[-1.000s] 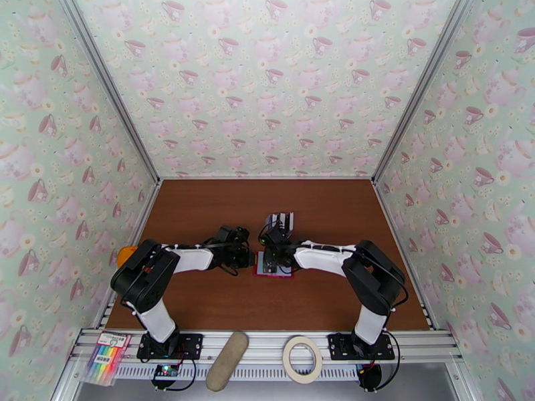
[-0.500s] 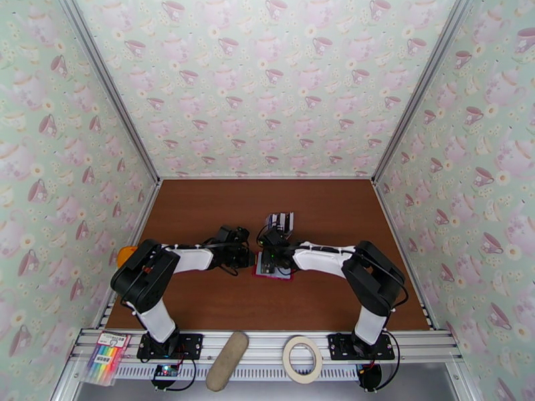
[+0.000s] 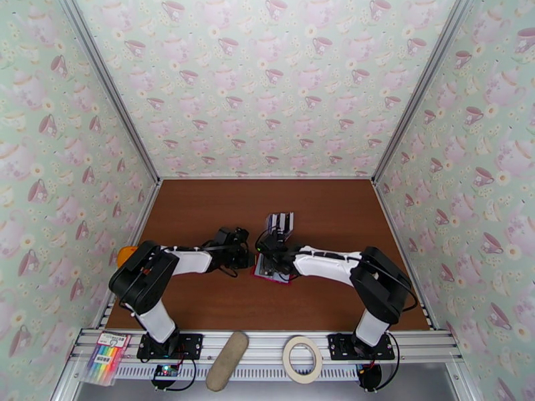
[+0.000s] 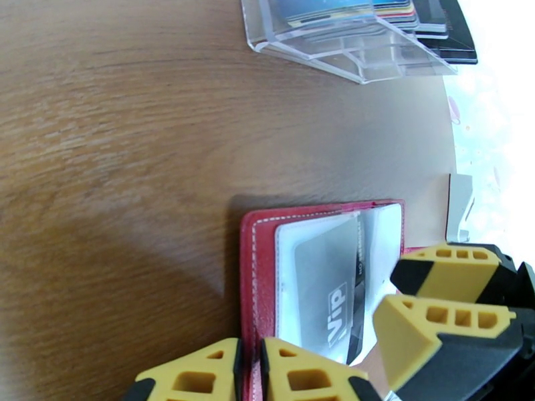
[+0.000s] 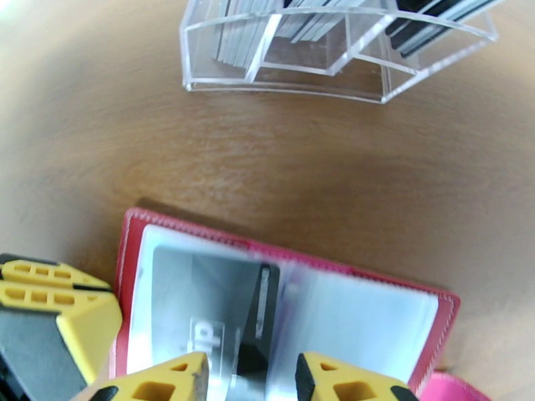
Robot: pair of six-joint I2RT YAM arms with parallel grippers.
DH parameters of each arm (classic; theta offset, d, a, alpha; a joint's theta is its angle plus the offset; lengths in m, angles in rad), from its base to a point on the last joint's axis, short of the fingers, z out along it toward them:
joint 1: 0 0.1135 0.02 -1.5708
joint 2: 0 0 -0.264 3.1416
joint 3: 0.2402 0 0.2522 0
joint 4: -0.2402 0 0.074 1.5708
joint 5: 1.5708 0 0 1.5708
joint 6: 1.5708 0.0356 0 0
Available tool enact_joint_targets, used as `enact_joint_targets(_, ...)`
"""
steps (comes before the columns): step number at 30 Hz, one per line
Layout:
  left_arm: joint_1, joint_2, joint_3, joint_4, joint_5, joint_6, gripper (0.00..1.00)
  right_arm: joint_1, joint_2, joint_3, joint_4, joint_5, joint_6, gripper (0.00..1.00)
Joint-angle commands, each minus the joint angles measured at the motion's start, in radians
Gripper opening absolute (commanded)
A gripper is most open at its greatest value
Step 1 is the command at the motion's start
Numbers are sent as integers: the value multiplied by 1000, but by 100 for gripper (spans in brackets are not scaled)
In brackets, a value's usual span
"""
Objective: Put the credit cards into the card holder
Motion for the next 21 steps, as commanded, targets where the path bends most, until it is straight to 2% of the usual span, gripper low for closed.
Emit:
enact_joint_targets(1,-6,-7,-65,-88,-39,-17,16,15,-18,-14,-11,7,28,42)
enact_joint_targets(21,-80,-57,-197,-8,-40,-101,17,17,13,-65,83,-69,48,42)
